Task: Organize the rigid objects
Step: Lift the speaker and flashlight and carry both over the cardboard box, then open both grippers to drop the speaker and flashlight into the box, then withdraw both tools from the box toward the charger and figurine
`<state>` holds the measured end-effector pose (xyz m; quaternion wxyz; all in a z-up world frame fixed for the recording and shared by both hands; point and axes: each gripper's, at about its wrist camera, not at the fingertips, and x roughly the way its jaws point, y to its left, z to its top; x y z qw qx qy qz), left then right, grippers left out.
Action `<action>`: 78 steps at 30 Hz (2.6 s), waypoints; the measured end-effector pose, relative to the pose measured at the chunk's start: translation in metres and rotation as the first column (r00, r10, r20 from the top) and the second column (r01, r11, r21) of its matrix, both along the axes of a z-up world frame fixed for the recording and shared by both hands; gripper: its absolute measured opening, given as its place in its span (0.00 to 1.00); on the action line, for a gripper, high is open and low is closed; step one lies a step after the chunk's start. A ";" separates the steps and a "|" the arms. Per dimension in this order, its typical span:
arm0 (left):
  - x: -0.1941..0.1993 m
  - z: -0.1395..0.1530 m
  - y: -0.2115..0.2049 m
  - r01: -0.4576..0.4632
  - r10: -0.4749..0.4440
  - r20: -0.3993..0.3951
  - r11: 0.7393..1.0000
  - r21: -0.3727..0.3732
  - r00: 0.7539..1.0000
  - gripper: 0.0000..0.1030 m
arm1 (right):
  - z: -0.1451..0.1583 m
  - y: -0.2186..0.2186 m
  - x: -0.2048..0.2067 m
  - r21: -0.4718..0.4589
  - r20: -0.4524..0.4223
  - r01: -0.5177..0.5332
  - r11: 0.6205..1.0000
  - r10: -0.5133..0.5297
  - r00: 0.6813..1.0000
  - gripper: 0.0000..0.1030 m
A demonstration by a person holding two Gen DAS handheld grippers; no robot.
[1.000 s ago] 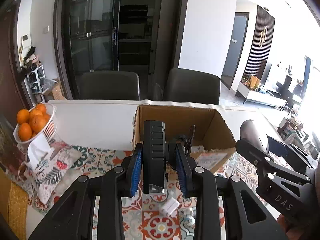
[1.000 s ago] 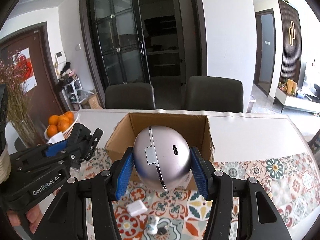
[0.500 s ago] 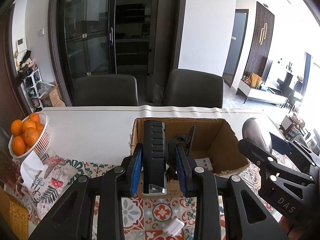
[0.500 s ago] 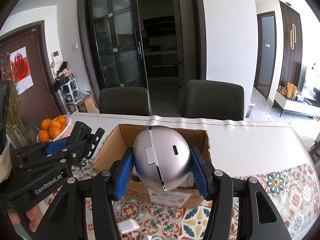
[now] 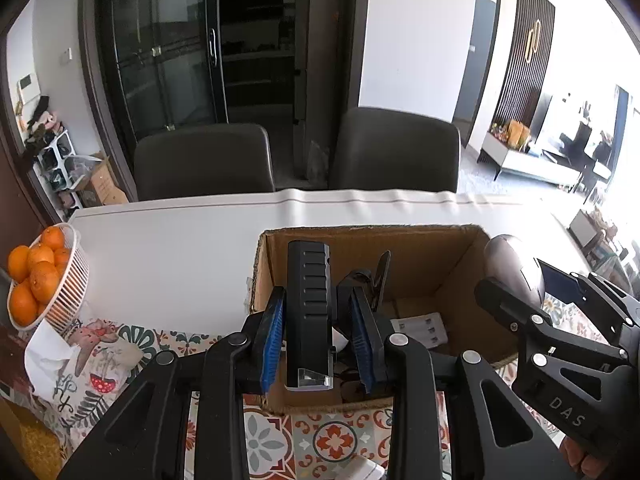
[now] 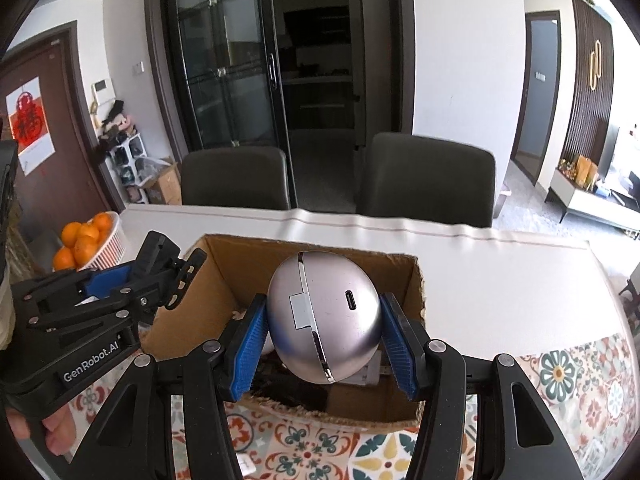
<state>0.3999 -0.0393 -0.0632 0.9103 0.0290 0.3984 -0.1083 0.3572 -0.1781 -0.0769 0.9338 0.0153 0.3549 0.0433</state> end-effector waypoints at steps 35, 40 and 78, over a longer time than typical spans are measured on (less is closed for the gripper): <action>-0.028 -0.002 0.003 -0.070 0.059 0.081 0.988 0.138 0.995 0.89 | -0.017 -0.006 -0.015 -0.095 -0.058 0.091 0.991 -0.097 0.994 0.69; -0.050 0.010 0.012 -0.106 0.090 0.125 0.986 0.126 0.988 0.95 | -0.002 -0.003 -0.039 -0.105 -0.008 0.104 0.989 -0.105 0.994 0.70; -0.153 -0.055 0.057 -0.210 0.212 0.000 0.969 0.129 0.977 0.94 | -0.065 0.046 -0.134 -0.078 -0.079 -0.037 0.996 0.031 0.996 0.71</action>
